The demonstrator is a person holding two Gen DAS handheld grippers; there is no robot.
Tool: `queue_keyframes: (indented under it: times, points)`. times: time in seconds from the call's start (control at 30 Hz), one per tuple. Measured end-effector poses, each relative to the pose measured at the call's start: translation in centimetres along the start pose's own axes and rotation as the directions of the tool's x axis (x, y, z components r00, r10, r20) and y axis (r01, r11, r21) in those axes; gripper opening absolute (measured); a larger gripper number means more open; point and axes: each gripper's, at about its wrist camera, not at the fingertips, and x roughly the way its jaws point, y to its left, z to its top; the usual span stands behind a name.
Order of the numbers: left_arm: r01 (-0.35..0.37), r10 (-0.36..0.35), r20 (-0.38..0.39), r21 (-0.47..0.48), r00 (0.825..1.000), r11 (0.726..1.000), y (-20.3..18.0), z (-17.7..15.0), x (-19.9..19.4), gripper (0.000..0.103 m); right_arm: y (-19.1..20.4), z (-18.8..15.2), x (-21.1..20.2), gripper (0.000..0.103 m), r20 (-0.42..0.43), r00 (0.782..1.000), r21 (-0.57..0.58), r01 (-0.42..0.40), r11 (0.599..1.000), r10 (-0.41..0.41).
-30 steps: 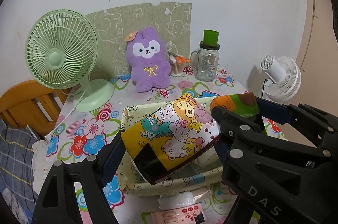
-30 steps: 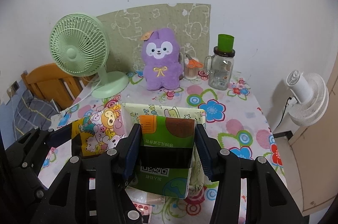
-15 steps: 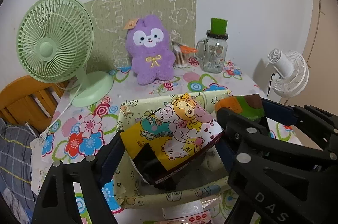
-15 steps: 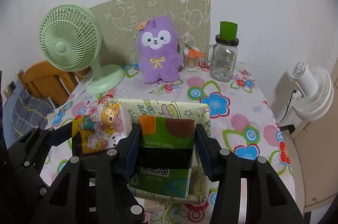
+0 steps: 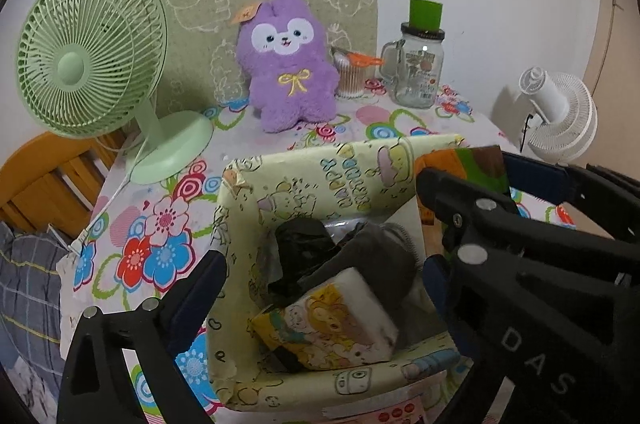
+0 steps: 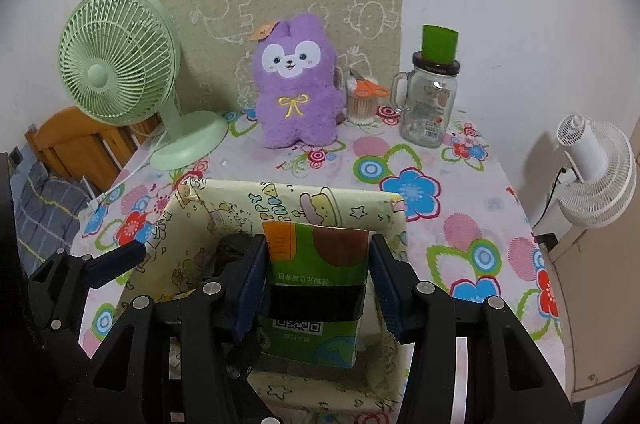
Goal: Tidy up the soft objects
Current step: 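Lower both tissue packs into the box and open both tools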
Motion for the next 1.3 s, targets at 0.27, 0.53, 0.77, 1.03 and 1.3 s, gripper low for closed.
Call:
queue_keyframes:
  times: [0.27, 0.53, 0.77, 1.03, 1.3]
  points:
    - [-0.02, 0.02, -0.01, 0.006, 1.0, 1.0, 0.9, -0.4, 0.4, 0.101, 1.0, 0.2, 1.6, 0.053, -0.006, 1.0, -0.033, -0.021, 0.999, 0.021]
    - [-0.008, 0.007, -0.02, -0.005, 1.0, 1.0, 1.2, -0.5, 0.7, 0.102, 1.7, 0.0, 1.8, 0.077, -0.005, 1.0, -0.071, 0.004, 0.997, -0.004]
    - [-0.011, 0.011, 0.003, 0.008, 1.0, 1.0, 0.7, -0.7, -0.3, 0.103, 0.7, -0.6, 1.0, 0.079, -0.012, 0.999, -0.062, 0.042, 0.997, -0.043]
    - [-0.002, 0.002, 0.02, 0.011, 1.0, 1.0, -0.1, -1.3, -2.0, 0.103, 0.2, -1.8, -0.8, 0.079, -0.009, 0.999, -0.044, 0.049, 0.998, -0.05]
    - [0.002, -0.002, 0.041, 0.016, 0.999, 1.0, -0.7, -2.1, -3.7, 0.103, 0.0, -2.8, -2.9, 0.079, 0.009, 0.999, -0.036, 0.053, 0.998, -0.052]
